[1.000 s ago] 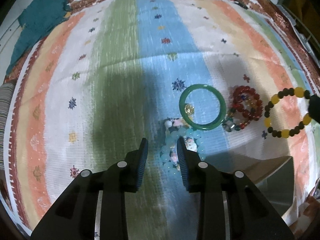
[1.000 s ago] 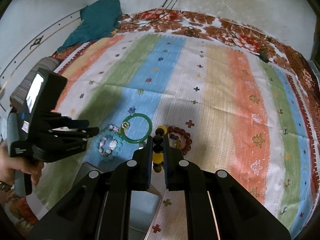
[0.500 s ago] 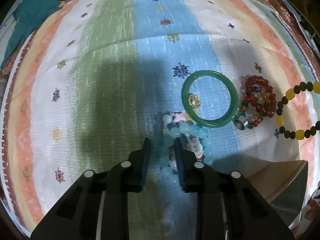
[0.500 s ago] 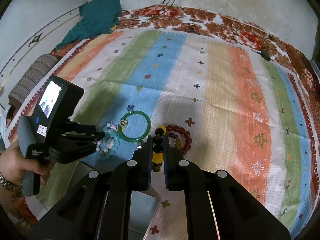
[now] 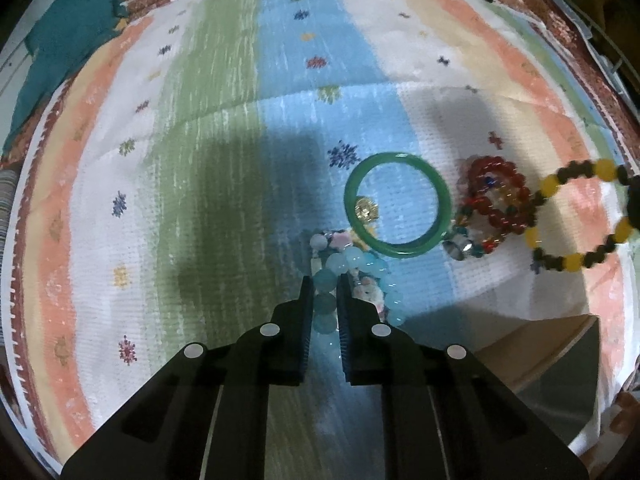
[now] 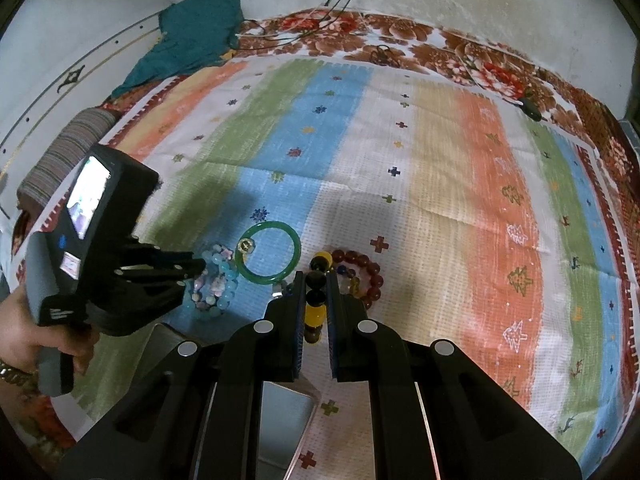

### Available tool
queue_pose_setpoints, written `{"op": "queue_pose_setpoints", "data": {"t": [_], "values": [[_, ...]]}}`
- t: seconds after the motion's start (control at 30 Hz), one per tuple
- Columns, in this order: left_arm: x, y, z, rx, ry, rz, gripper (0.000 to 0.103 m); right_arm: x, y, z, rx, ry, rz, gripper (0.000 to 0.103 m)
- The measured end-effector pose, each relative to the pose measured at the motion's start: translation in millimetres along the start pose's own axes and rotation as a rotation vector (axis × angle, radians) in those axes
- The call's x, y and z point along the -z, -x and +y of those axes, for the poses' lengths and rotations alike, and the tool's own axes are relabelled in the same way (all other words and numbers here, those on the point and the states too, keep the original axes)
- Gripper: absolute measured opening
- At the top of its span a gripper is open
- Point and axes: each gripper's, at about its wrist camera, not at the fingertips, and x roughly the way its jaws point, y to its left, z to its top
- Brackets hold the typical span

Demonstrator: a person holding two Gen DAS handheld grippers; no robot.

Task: Organize jewelry

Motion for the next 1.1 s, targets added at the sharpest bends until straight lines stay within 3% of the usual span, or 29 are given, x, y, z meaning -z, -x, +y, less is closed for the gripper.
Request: {"op": "queue_pose_setpoints", "data": {"t": [0.5,1.1], "values": [[6,75,-9,0.031,-0.023,-0.173,0.011,6,17,5,-0.003,-0.005,-0.044,0.011],[36,163,-34,0.146,-0.051,-0.371,0.011,19,56,11,-0.027,0.000,-0.132,0.011]]}}
